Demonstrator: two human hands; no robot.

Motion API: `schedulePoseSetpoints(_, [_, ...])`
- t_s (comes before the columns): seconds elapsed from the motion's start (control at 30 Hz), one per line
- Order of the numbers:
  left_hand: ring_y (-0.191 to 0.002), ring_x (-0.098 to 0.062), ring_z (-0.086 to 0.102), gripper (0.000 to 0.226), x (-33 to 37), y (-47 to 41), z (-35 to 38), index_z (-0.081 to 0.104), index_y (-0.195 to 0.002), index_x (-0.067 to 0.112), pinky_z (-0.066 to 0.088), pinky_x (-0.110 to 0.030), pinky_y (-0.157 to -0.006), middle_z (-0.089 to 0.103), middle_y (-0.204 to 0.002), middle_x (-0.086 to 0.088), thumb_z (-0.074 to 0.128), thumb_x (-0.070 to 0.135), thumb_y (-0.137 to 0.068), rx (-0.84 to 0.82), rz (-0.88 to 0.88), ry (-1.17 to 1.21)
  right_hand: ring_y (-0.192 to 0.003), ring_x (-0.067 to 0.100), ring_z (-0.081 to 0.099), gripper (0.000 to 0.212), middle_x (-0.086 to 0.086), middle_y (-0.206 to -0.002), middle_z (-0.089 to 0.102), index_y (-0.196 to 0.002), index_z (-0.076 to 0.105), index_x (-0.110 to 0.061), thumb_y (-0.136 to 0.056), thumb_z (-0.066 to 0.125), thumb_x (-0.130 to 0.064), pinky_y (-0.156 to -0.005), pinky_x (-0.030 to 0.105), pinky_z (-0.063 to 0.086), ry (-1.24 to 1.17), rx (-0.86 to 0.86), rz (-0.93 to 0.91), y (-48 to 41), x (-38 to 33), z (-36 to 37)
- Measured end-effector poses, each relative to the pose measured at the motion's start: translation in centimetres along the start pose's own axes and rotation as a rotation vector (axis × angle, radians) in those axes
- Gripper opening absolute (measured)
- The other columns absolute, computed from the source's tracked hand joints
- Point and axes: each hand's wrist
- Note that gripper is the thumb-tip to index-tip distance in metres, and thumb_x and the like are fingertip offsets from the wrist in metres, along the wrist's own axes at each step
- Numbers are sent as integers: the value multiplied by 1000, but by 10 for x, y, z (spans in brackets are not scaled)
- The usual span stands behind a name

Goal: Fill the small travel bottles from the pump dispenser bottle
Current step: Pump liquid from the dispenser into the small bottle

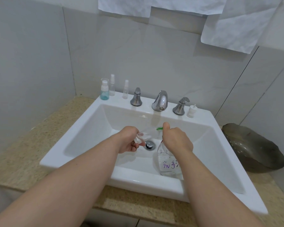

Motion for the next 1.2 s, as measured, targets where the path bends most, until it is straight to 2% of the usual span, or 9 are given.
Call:
schedulePoseSetpoints(0.2, [-49,-17,43,23,2,2,1,59,-104,11,38,-26,-53,72,-86,-19,37,11,-103,2,14,21,-93,29,59,73,6,-93,61,-99,63,-11,-99,12,-63,-78,38,44,45,10,-4,3,0,-1])
schedulePoseSetpoints(0.33, [-48,-17,44,24,1,1,0,59,-108,11,38,-26,-53,73,-83,-19,36,11,-102,9,8,25,-90,29,59,70,3,-85,57,-93,61,-11,-100,13,-62,-76,38,43,44,11,1,3,1,0])
schedulePoseSetpoints(0.57, [-50,-18,42,25,2,3,1,59,-107,12,37,-26,-53,72,-79,-18,34,11,-102,15,6,23,-80,24,55,55,5,-85,58,-84,56,-11,-99,21,-51,-70,36,41,3,8,11,1,0,0])
schedulePoseSetpoints(0.9, [-50,-17,42,26,2,4,1,58,-107,10,36,-26,-53,71,-80,-18,32,11,-102,8,3,7,-78,23,54,48,6,-86,59,-84,56,-12,-97,26,-47,-69,35,39,-22,-15,6,-1,-2,-1])
schedulePoseSetpoints(1.07, [-49,-17,43,27,0,2,0,58,-113,10,37,-26,-52,71,-82,-19,33,12,-103,7,-3,4,-85,28,56,48,7,-89,59,-87,57,-11,-97,25,-46,-72,36,40,-13,-5,0,0,-2,0])
schedulePoseSetpoints(1.2, [-48,-17,41,24,2,4,2,58,-106,12,36,-26,-53,72,-75,-17,35,10,-102,-6,-1,21,-85,27,56,58,6,-90,59,-94,60,-9,-98,20,-50,-73,37,42,4,4,-5,2,1,0])
Point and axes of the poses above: each hand's wrist, its own y-axis away from the middle knuckle, its own z-axis out of the palm, x = y × z
